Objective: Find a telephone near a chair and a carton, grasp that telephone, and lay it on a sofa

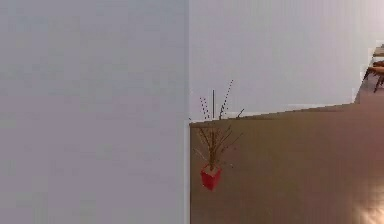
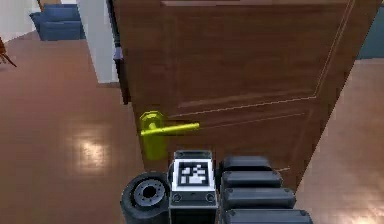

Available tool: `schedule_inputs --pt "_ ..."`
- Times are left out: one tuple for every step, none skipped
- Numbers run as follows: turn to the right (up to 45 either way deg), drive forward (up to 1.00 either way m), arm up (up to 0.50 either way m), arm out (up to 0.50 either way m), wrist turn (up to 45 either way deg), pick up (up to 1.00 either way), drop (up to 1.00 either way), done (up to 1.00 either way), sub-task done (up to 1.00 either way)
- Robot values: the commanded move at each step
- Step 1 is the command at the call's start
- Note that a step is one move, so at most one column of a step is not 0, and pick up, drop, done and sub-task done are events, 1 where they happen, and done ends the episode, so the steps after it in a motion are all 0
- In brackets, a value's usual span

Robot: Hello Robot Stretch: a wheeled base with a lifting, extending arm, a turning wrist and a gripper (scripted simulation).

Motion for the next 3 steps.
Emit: schedule_inputs --pt "0.0 0.15 0.00 0.00 0.0 0.00 0.00 0.00 0.00" --pt "45.0 0.00 0.00 0.00 0.0 0.00 0.00 0.00 0.00" --pt "18.0 0.00 0.00 0.00 0.0 0.00 0.00 0.00 0.00"
